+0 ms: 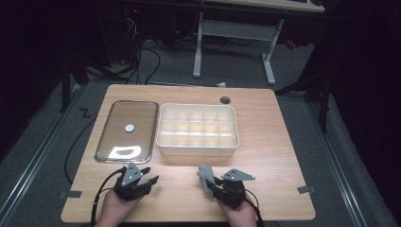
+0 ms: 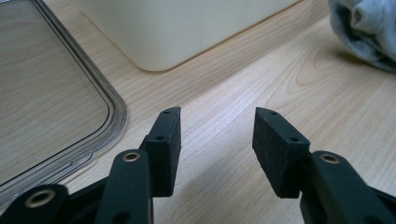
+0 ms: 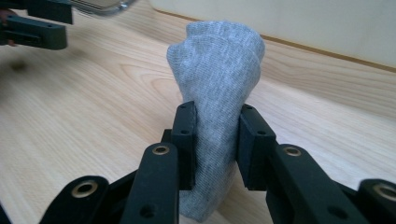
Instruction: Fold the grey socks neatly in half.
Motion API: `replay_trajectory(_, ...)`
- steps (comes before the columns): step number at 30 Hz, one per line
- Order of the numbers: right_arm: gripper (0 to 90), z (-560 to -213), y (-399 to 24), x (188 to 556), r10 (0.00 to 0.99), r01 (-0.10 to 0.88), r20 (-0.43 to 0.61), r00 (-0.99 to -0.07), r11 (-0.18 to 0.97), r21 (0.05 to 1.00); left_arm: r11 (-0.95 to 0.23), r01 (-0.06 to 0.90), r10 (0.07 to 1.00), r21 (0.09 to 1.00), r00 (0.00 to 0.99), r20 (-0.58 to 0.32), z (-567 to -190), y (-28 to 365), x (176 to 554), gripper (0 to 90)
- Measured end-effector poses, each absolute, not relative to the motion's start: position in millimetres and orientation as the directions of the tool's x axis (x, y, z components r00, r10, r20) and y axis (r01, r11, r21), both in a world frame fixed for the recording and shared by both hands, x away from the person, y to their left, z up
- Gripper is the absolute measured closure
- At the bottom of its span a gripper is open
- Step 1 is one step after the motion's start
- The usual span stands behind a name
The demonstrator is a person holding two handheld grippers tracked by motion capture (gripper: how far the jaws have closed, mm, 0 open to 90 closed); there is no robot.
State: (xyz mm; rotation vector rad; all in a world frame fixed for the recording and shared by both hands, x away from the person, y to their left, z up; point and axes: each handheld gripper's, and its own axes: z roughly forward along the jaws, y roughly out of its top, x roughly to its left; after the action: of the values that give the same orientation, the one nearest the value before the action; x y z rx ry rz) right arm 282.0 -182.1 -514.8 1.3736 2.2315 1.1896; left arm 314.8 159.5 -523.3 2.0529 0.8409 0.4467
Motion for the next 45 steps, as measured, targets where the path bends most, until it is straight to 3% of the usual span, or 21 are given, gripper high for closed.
replay_trajectory(13, 71.9, -497, -204, 295, 0.867, 0.65, 0.08, -0.491, 0.304, 0.696, -0.445, 0.389, 0.686, 0.807, 0.727, 0.029, -525, 158, 315, 53.8)
replay_trajectory(35, 72.0, -461, -228, 331, 0.883, 0.751, 0.038, -0.468, 0.375, 0.544, -0.417, 0.406, 0.683, 0.813, 0.73, -0.015, -526, 163, 316, 51.2)
replay_trajectory(45, 72.0, -439, -229, 342, 0.867, 0.744, 0.029, -0.497, 0.409, 0.528, -0.409, 0.412, 0.692, 0.814, 0.722, -0.018, -529, 165, 317, 50.2)
